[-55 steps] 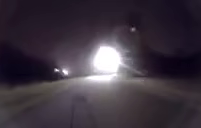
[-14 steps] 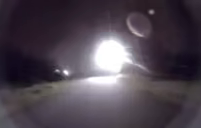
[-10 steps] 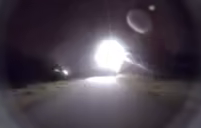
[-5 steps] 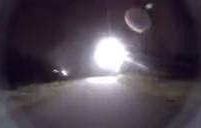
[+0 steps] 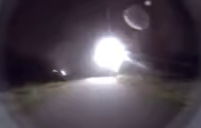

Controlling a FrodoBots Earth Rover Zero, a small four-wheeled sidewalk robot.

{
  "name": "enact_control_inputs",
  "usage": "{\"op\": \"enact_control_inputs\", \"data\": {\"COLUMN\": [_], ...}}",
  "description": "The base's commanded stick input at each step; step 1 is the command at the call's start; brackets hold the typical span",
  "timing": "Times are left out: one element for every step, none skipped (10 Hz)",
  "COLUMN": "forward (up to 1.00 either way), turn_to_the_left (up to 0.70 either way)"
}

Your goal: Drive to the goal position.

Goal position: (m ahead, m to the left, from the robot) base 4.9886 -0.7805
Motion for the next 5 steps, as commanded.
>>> {"op": "enact_control_inputs", "data": {"forward": [1.0, 1.0, 1.0, 1.0, 1.0], "turn_to_the_left": [0.04, 0.04, 0.04, 0.04, 0.04]}}
